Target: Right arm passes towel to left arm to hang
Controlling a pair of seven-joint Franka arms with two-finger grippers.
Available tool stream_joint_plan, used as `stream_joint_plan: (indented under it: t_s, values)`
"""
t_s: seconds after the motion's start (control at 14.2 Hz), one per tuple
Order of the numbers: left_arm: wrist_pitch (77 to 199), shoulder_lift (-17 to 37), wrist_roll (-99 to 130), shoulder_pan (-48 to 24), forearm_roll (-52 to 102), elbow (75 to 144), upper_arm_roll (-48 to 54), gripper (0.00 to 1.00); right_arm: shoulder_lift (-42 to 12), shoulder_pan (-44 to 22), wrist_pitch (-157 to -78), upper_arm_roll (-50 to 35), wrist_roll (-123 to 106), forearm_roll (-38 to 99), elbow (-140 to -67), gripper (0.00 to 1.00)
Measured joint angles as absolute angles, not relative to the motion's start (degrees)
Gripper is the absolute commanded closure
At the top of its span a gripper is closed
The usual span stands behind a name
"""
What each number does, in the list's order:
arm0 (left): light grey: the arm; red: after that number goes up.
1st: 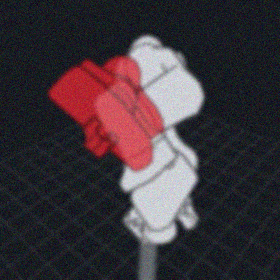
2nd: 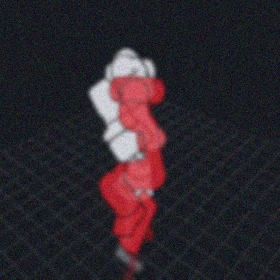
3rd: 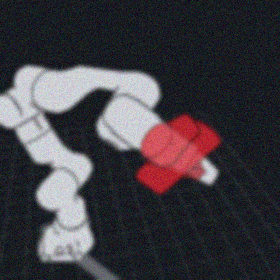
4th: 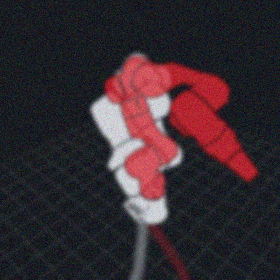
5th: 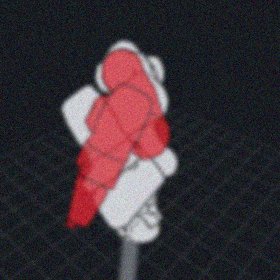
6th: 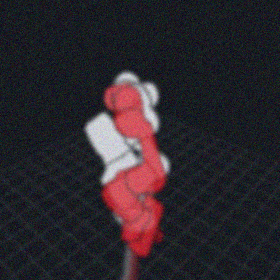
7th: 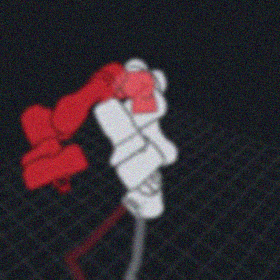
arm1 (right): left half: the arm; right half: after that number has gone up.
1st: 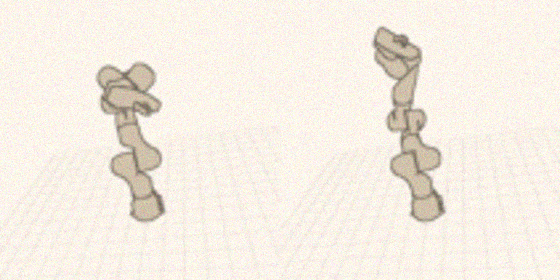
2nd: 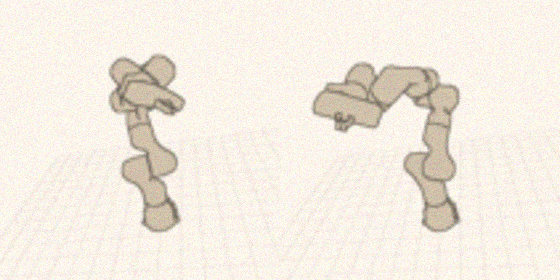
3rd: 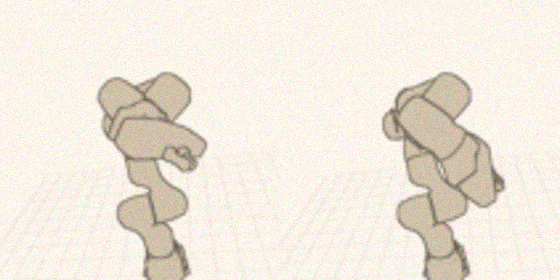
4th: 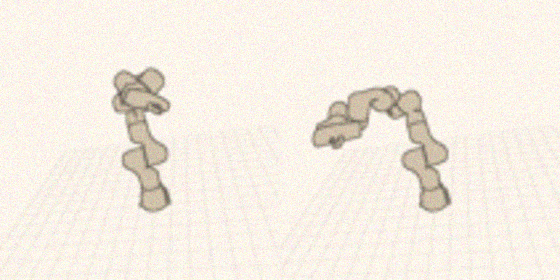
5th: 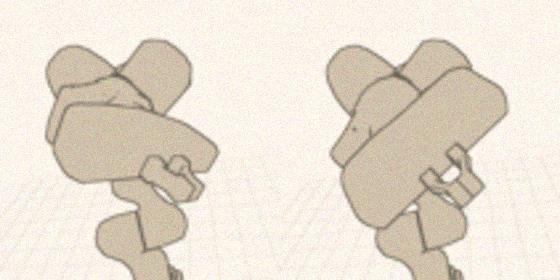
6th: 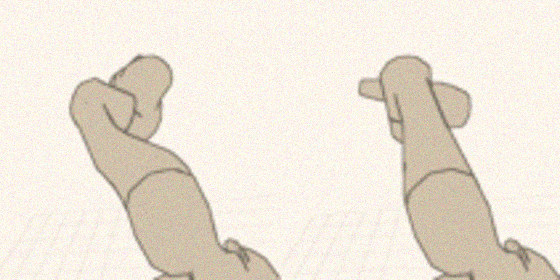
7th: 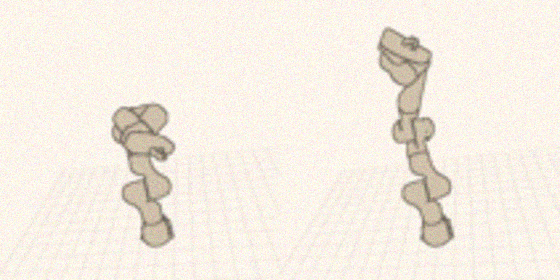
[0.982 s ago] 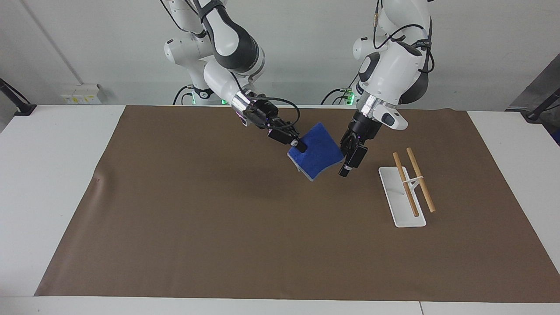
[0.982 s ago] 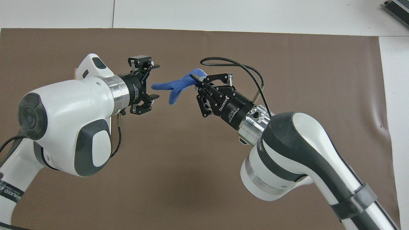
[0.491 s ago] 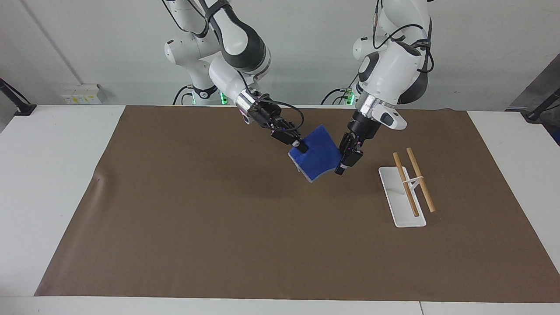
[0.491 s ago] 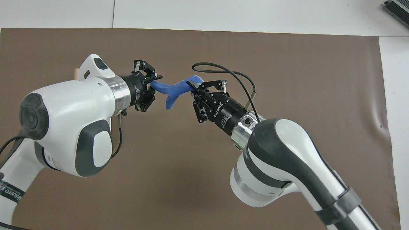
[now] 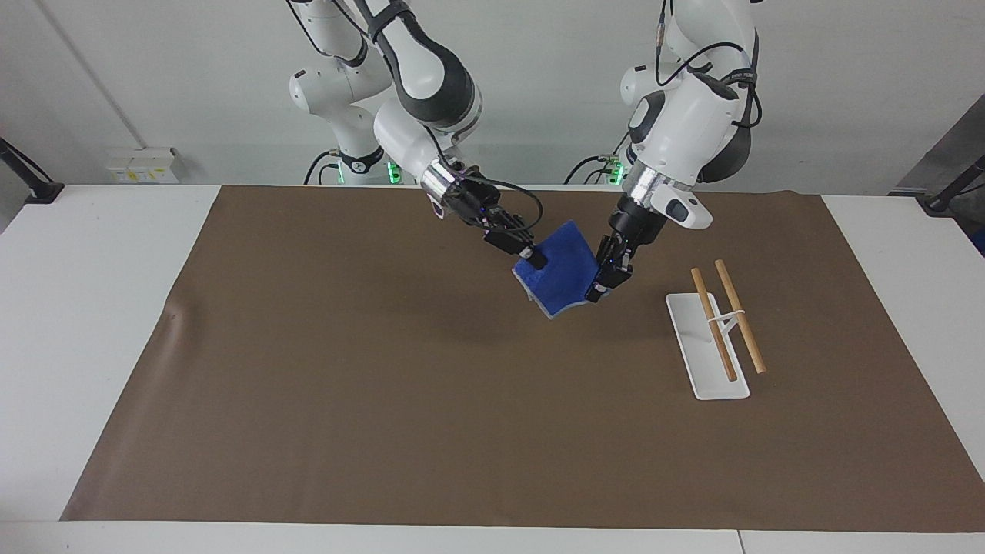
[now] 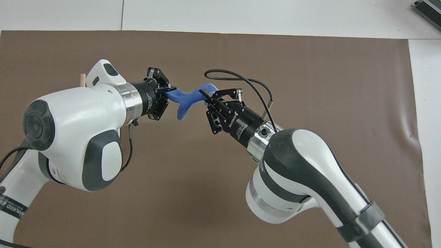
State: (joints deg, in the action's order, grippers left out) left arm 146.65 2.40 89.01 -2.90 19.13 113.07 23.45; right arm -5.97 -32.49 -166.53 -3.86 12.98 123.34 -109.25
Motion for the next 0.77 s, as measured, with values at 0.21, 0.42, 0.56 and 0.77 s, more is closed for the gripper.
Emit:
stream_joint_plan:
  t_s: [0.21,0.42,0.56,0.77]
  values:
    - [146.71,2.4,87.09,-2.6,19.13,113.07,23.21,1.0,-5.97,-32.47,-166.53,-3.85,12.98,123.34,-109.25,1.0]
    - [146.71,2.4,82.18,-1.74,19.13,113.07,22.69,1.0,-6.03,-32.41,-166.71,-3.84,12.39,123.15,-109.25,0.0]
    - [146.71,2.4,80.07,-0.99,19.13,113.07,21.68,1.0,-6.2,-32.27,-168.89,-3.78,9.66,122.83,-109.26,0.0]
    - [146.71,2.4,76.71,-0.46,19.13,113.08,20.21,1.0,-6.83,-32.0,-171.73,-3.76,2.29,118.37,-109.7,0.0]
